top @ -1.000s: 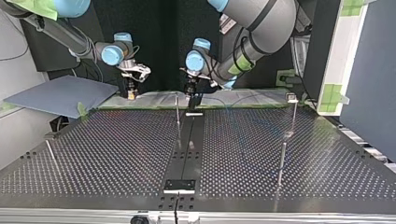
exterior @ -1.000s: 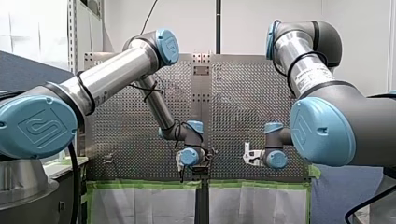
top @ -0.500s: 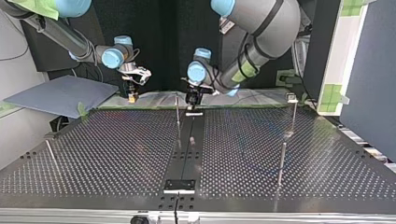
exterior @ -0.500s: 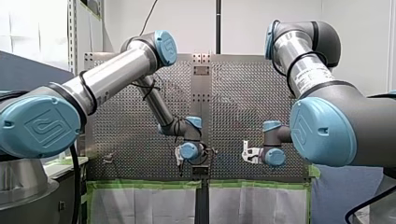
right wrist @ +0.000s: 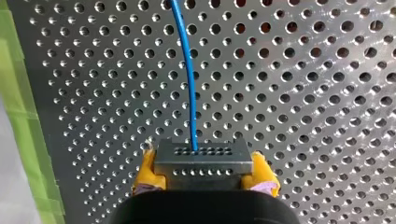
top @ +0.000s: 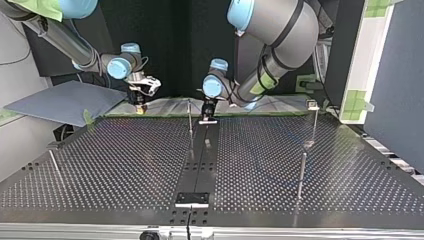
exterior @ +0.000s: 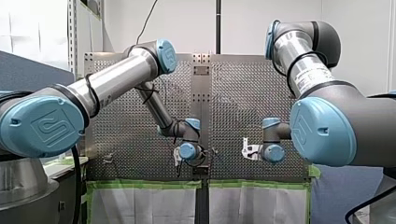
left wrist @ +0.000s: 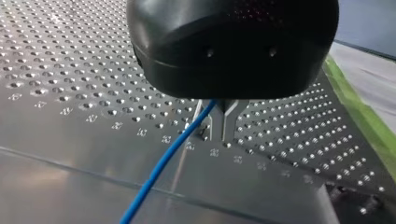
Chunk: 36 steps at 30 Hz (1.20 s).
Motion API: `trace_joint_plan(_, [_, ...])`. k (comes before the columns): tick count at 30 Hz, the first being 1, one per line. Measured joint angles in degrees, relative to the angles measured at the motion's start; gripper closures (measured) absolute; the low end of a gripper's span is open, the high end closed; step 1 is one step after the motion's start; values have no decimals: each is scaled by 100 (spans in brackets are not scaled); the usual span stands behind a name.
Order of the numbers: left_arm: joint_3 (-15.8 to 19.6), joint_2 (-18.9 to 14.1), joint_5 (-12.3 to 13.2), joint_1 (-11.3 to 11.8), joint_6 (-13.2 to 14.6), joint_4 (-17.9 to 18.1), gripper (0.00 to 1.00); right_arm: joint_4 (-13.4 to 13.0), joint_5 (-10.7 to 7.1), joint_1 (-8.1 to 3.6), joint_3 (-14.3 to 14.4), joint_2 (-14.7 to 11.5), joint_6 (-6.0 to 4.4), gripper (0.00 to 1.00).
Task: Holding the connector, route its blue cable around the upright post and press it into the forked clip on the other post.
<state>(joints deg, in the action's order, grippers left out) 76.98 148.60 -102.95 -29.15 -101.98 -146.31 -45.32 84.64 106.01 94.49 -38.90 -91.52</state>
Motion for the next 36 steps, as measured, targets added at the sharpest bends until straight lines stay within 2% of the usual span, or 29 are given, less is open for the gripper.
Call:
trace_joint_plan(10, [-247, 5, 53, 100, 45, -259, 100, 53, 1, -44, -137, 0, 0, 100])
trace_joint_plan(12, [-253, 5, 77, 116, 48, -285, 97, 82, 0, -44, -163, 0, 1, 100])
trace_joint_plan(14, [-255, 5, 125, 125, 51, -316, 85, 121, 0, -39, -186, 0, 0, 100])
trace_joint_plan(15, [-255, 5, 159, 129, 53, -339, 85, 133, 1, -37, -193, 0, 0, 100])
trace_joint_plan(16, [-255, 5, 183, 131, 54, -355, 67, 144, 1, -33, -200, 0, 0, 100])
trace_joint_plan(17, [-255, 4, 206, 133, 58, -374, 54, 149, 0, -28, -204, 0, 0, 100])
trace_joint_plan(18, [-255, 4, 242, 134, 71, -405, 54, 151, 0, -25, -207, 0, 0, 100])
trace_joint_plan(19, [-255, 4, 275, 134, 86, -433, 32, 152, 0, -19, -208, 0, 0, 100])
trace_joint_plan(20, [-256, 4, 310, 134, 100, -466, 18, 153, 0, -15, -209, 0, 0, 100])
trace_joint_plan(21, [-256, 4, 361, 135, 118, -513, 0, 153, 0, -11, -208, 0, 0, 100])
trace_joint_plan(24, [-256, 0, 412, 129, 164, -669, 0, 156, 1, 3, -212, 0, 1, 100])
trace_joint_plan(29, [-256, -4, 331, 100, 312, -933, 0, 166, 0, 27, -214, 0, 3, 100])
trace_joint_plan(36, [-222, -81, 585, 30, 469, -1281, 0, 208, -6, 65, -211, 0, 18, 100])
